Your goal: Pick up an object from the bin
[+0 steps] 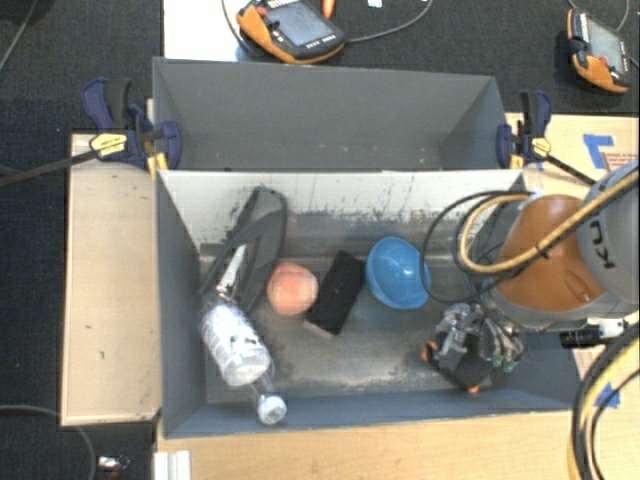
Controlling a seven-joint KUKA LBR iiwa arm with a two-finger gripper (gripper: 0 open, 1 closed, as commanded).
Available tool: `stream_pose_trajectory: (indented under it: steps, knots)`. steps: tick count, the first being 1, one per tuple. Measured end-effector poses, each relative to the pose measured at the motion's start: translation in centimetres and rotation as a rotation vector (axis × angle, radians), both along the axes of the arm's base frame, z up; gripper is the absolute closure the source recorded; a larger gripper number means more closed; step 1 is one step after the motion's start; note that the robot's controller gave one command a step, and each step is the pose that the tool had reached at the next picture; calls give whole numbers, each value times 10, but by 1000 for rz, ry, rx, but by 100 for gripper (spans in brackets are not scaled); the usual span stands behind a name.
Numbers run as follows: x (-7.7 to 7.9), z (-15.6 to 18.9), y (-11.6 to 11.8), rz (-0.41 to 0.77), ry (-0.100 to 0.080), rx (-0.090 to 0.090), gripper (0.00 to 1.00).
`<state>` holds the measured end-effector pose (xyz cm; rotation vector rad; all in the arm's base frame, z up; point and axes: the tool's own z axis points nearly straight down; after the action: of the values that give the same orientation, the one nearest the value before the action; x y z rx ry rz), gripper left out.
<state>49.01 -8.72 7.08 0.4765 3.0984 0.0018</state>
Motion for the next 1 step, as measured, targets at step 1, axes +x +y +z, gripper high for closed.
stream_pose_trajectory:
  steps: [1]
  knots:
    - [0,10,1,3,0,0,100]
